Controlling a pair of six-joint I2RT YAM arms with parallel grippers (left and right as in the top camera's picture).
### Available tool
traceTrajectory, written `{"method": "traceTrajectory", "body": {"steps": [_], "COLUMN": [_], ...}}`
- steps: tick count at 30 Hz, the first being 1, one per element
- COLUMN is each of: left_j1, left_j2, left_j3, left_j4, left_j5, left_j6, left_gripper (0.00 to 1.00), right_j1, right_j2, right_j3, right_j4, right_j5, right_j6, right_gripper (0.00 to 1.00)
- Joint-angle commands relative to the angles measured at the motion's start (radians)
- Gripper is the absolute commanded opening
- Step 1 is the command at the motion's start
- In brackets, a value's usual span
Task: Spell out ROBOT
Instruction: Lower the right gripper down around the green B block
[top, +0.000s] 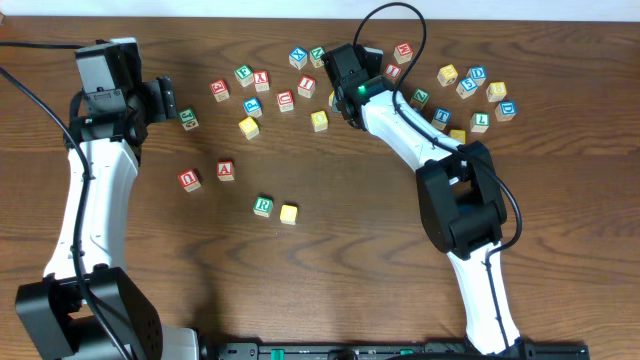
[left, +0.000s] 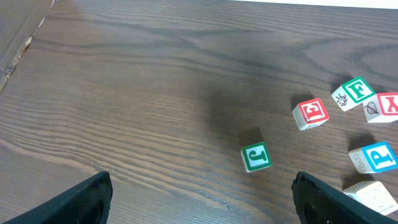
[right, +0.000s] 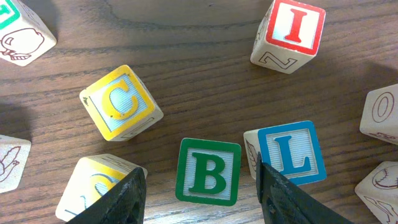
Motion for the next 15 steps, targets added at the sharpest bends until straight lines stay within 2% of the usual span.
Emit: {"method": "traceTrajectory", "body": {"steps": [1,15], "left_j1": [0.005,0.005], "left_j2": [0.014,0.014], "left_j3": [-0.005,-0.005], "left_j4": [0.002,0.002], "left_j5": [0.006,0.006], "left_j6": [0.006,0.006], "left_gripper": [0.91,0.91], "right_j1": [-0.002,-0.002], "right_j2": [0.005,0.005], "right_j3": [-0.01,-0.039], "right_j4": [0.005,0.042], "right_j5": [0.016,0.016], "right_j6": [0.01,0.024], "right_gripper": [0.52,0.5]}}
